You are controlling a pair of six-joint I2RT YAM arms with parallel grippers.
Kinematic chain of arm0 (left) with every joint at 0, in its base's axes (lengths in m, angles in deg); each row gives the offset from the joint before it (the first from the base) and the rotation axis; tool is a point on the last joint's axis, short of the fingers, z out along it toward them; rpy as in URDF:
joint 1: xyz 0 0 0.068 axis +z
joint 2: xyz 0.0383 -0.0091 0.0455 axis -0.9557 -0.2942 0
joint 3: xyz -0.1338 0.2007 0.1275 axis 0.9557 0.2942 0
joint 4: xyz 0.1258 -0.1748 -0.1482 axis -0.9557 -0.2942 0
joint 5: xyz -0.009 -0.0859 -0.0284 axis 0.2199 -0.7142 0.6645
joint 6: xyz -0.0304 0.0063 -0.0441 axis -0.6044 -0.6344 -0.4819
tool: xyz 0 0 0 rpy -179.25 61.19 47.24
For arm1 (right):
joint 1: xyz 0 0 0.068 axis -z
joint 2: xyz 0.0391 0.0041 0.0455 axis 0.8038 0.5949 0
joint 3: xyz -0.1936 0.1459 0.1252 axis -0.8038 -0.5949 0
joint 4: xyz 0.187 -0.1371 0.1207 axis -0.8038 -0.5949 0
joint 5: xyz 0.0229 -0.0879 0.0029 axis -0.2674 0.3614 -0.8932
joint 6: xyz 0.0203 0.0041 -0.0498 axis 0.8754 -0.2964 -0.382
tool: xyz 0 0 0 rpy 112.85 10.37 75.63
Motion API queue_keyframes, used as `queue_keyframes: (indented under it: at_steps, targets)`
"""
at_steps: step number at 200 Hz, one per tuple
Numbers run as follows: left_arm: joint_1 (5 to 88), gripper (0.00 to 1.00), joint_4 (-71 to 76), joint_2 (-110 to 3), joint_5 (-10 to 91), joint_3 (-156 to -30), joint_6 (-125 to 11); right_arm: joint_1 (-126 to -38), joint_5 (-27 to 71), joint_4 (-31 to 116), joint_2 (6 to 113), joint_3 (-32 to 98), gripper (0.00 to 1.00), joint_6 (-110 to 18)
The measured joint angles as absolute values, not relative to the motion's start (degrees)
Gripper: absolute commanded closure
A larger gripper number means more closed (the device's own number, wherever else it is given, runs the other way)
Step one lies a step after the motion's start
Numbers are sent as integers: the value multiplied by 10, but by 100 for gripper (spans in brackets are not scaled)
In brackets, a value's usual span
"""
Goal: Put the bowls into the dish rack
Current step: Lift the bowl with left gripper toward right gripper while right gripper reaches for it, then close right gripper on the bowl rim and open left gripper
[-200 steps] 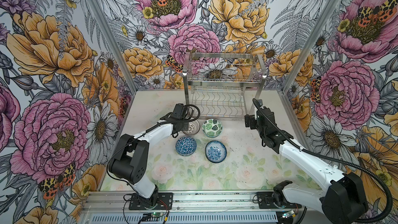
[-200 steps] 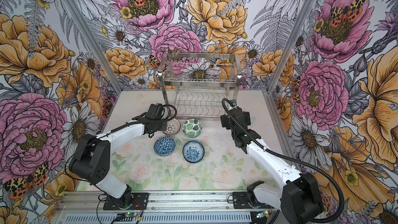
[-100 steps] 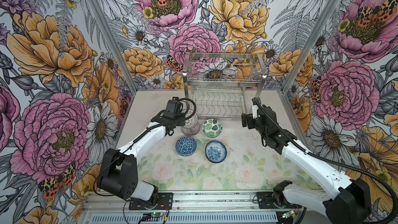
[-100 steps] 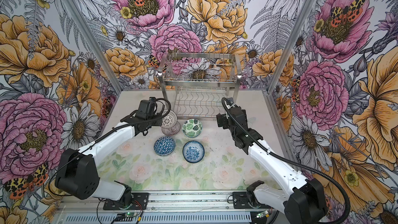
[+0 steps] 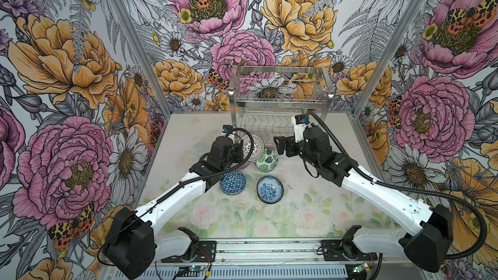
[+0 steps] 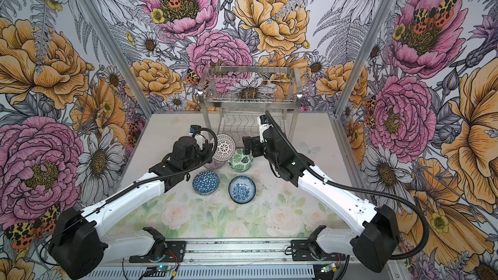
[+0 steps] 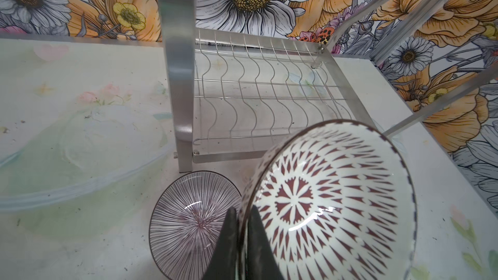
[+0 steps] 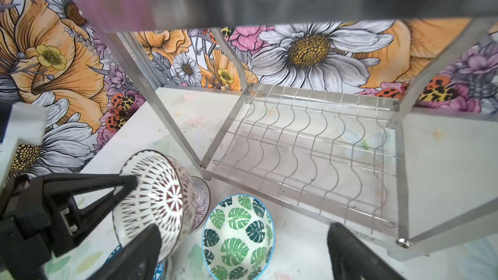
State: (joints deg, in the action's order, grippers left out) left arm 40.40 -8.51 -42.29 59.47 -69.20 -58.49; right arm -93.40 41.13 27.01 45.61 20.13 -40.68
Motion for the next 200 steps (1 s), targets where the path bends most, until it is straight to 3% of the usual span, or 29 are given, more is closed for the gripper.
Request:
queue_keyframes:
  at_steps: [69,92,110,121,171,187,200]
  targets:
    - [387,100,-22,-453,594,-690,-610,-981,431,269,570,229,15,-327]
    - [384,100,-13,-463,592,-690,-612,-982,447,268,587,233,31,-306]
    - [382,100,-10,-468,591,-690,-614,-982,459,269,591,234,56,-296]
    - [381,100,-8,-468,589,-690,-614,-982,464,271,593,234,66,-294]
    - [381,100,4,-471,577,-690,-614,-983,478,279,611,238,86,-270]
    - [378,100,6,-474,574,-690,-614,-982,489,282,617,239,100,-264]
    - [374,100,9,-474,578,-690,-613,-981,497,277,620,240,100,-262]
